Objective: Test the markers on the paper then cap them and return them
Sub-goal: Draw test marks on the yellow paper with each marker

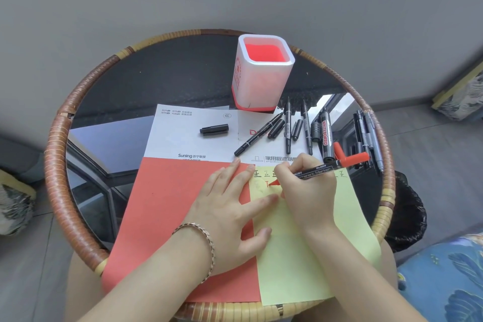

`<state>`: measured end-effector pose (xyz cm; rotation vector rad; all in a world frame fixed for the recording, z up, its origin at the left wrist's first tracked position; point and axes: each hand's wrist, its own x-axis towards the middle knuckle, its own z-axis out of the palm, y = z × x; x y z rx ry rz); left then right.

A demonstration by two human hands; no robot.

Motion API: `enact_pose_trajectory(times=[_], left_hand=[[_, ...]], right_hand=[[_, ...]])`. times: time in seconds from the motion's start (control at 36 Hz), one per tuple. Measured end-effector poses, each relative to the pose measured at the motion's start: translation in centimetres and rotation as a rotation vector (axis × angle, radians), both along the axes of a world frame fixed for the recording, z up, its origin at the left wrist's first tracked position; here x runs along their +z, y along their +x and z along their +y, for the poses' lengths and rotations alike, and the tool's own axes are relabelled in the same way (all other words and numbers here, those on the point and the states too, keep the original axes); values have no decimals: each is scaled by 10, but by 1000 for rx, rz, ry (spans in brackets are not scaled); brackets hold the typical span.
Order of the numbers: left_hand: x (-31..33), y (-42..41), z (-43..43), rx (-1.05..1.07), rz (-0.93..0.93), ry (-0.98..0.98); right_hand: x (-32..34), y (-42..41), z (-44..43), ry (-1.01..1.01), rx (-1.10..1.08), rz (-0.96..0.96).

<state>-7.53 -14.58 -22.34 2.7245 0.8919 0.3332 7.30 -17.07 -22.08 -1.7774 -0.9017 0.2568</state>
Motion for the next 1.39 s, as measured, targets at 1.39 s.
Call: enact_pose_trajectory(times=[1.39], left_hand=[[-2, 15, 0, -20, 10, 76]], right_hand=[[31, 37, -19, 24, 164, 158]])
